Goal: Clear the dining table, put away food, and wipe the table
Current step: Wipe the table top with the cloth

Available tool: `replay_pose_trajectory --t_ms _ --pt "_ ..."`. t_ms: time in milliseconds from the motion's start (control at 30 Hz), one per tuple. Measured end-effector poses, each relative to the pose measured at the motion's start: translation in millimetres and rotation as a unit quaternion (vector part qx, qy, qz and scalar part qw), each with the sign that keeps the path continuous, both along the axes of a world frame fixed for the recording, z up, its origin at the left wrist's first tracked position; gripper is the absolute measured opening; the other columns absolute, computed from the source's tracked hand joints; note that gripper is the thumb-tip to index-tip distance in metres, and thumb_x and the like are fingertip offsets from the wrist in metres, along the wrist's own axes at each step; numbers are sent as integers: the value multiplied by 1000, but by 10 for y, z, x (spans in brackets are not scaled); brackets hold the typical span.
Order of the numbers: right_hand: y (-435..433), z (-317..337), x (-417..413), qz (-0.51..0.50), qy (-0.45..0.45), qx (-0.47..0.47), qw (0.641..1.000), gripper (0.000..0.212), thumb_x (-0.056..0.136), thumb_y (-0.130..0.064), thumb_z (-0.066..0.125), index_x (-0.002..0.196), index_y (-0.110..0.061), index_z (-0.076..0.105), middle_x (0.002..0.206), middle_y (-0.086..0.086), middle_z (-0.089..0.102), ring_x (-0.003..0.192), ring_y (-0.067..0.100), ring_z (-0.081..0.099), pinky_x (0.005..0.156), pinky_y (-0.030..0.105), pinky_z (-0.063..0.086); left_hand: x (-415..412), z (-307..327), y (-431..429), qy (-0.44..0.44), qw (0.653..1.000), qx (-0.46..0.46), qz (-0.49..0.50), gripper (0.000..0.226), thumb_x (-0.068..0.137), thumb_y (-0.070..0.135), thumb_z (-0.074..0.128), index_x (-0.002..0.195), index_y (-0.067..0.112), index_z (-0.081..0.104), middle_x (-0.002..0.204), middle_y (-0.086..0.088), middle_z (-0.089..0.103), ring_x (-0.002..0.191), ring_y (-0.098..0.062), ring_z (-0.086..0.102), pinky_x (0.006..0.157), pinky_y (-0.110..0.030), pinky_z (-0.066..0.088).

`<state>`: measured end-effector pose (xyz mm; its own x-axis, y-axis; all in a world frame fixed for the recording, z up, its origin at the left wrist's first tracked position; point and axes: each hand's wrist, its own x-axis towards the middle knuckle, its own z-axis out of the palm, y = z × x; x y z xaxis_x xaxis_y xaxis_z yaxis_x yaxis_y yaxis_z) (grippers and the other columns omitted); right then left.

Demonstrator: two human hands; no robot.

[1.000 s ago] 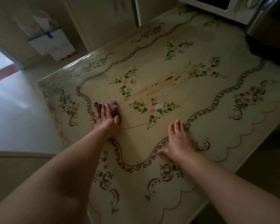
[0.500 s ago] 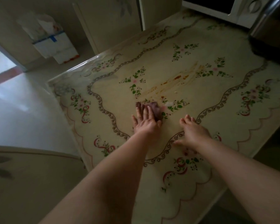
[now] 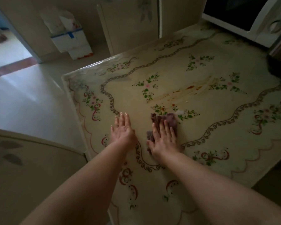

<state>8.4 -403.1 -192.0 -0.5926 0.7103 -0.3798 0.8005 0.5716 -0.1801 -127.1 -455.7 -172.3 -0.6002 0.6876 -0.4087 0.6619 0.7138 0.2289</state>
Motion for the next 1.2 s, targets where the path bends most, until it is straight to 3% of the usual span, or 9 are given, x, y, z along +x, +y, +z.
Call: replay_pose_trajectory --t_ms 133,300,433,633,933,1200 --pt "269 -19 -129 76 1 11 997 69 100 -48 17 147 -19 -25 142 2 -44 141 21 -31 108 34 -24 -124 51 264 13 999 -38 8 75 97 11 36 151 27 -14 158 1 -23 145 -24 -21 119 -49 -5" --pt "699 -44 -365 160 16 22 987 62 101 -45 16 149 -25 -19 154 -2 -32 143 18 -28 111 32 -21 -334 53 569 -19 994 -65 90 80 94 7 43 151 36 -5 159 4 -19 146 -26 -18 116 -58 -3" --pt "973 -88 -669 176 14 23 984 63 100 -46 15 149 -23 -18 155 1 -30 143 20 -28 111 33 -21 -278 26 776 -37 987 -82 131 80 96 15 43 150 36 -12 157 2 -27 145 -28 -23 113 -60 -7" --pt "1183 -45 -835 111 22 21 993 64 100 -44 15 149 -17 -17 156 6 -27 144 22 -26 114 36 -19 -339 -68 854 -45 980 -100 164 78 98 19 41 148 39 -15 155 4 -31 143 -28 -26 113 -63 -5" --pt "1353 -64 -173 -20 16 62 998 70 100 -44 16 149 -7 -17 155 18 -26 144 31 -24 114 40 -18 -332 -77 800 -14 984 -94 150 72 100 29 41 150 38 -11 158 2 -22 146 -28 -18 114 -59 -2" --pt "1206 -16 527 -107 -18 62 992 73 99 -48 16 148 -4 -16 156 21 -21 145 32 -21 116 41 -15 80 -19 644 27 989 -86 119 70 101 32 37 152 19 -10 160 -6 -14 148 -24 -11 118 -46 -2"
